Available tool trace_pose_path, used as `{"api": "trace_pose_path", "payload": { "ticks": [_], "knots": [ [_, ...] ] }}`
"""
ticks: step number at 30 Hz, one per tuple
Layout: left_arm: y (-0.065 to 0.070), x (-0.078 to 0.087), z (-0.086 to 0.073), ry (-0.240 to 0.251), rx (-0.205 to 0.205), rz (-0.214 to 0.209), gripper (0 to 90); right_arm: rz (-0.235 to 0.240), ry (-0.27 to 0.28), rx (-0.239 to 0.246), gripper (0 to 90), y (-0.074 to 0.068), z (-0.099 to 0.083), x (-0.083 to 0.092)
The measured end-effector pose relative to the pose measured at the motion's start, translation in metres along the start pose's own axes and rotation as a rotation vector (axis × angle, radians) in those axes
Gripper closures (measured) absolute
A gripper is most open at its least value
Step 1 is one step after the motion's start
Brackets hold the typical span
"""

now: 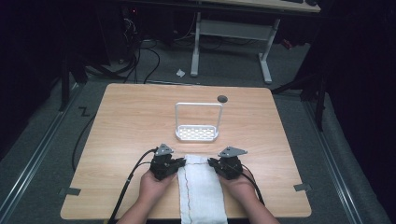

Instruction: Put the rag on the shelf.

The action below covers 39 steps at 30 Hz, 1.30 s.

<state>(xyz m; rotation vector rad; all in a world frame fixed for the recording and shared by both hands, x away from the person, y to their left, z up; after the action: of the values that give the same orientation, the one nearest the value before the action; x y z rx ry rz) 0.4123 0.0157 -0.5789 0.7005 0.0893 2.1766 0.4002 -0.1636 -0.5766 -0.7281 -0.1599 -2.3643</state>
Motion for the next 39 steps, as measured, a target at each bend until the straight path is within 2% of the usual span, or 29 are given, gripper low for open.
{"api": "trace_pose_path", "payload": {
  "ticks": [2,3,5,6,10,12,16,18,20,32,39],
  "knots": [
    [0.000,0.002,0.001,0.016,0.007,-0.005,84.4,-0.003,0.038,0.006,86.2,-0.002,0.005,0.007],
    [0.001,0.003,0.003,0.032,0.008,-0.008,84.4,-0.003,0.038,0.006,86.2,-0.002,0.005,0.007],
    [0.003,0.006,0.007,0.059,0.043,-0.025,84.5,-0.007,0.076,0.017,86.3,-0.004,0.010,0.013],
    [0.004,0.007,0.010,0.076,0.041,-0.021,84.5,-0.011,0.095,0.024,86.3,-0.005,0.013,0.017],
    [0.010,0.016,0.027,0.112,-0.006,0.002,84.5,-0.028,0.165,0.033,86.3,-0.009,0.027,0.028],
    [0.012,0.021,0.037,0.134,-0.012,0.005,84.5,-0.032,0.197,0.046,86.2,-0.012,0.036,0.033],
    [0.018,0.037,0.062,0.222,-0.049,0.013,84.4,-0.048,0.268,0.065,86.2,-0.015,0.054,0.043],
    [0.022,0.044,0.071,0.258,-0.053,0.008,84.4,-0.061,0.305,0.078,86.2,-0.016,0.065,0.050],
    [0.028,0.052,0.082,0.298,-0.078,0.007,84.3,-0.064,0.330,0.085,86.2,-0.016,0.074,0.054],
    [0.044,0.088,0.136,0.425,-0.159,0.020,84.3,-0.078,0.476,0.122,86.1,-0.027,0.138,0.090],
    [0.052,0.106,0.162,0.484,-0.199,0.024,84.4,-0.080,0.530,0.155,86.1,-0.031,0.166,0.105]
  ]
}}
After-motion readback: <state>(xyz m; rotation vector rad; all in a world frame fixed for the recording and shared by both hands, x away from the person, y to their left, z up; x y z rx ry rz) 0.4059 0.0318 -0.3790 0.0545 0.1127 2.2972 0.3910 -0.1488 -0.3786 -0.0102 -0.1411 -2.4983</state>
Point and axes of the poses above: each handheld gripper's, and its own axes: x roughly backward along the jaws, z roughly out of its top, y roughly to its right, the point moved 7 cm from there along -x, roughly forward along the jaws, and after that the axes turned 7 degrees about y, right-handed, at the moved point
